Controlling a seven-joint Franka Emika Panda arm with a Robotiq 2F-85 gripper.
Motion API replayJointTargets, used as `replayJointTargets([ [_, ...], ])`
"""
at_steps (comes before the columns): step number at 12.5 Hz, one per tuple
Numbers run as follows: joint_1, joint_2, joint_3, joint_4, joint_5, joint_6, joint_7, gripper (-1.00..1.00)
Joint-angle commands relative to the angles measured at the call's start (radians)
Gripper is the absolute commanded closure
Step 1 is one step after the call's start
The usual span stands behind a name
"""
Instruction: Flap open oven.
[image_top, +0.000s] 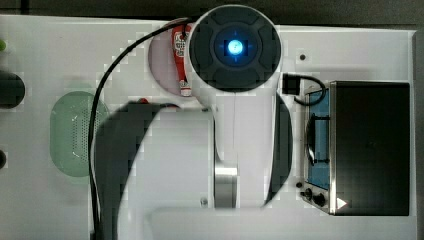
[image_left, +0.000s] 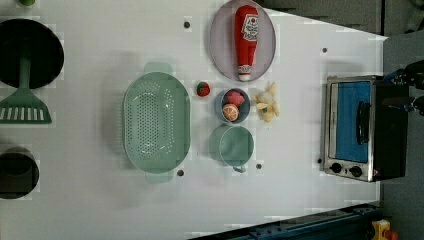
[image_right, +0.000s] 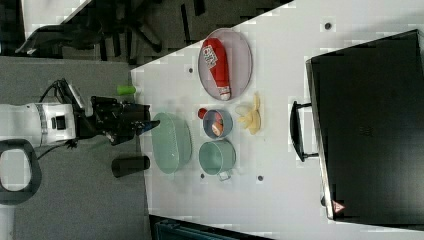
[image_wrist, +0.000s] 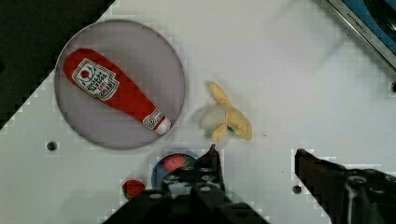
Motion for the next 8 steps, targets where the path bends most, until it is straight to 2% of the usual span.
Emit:
replayJointTargets([
  [1, -0.026, -0.289, -0.054, -0.201, -0.008, -0.078, -0.031, -0.59],
  [3, -0.026, -0.289, -0.054, -0.201, -0.008, -0.077, -0.031, -1.00],
  [7, -0.026, -0.289, -0.055, -0.201, -0.008, -0.077, -0.031, -1.00],
  [8, -0.026, -0.289, -0.055, -0.201, -0.008, -0.077, -0.031, -0.90],
])
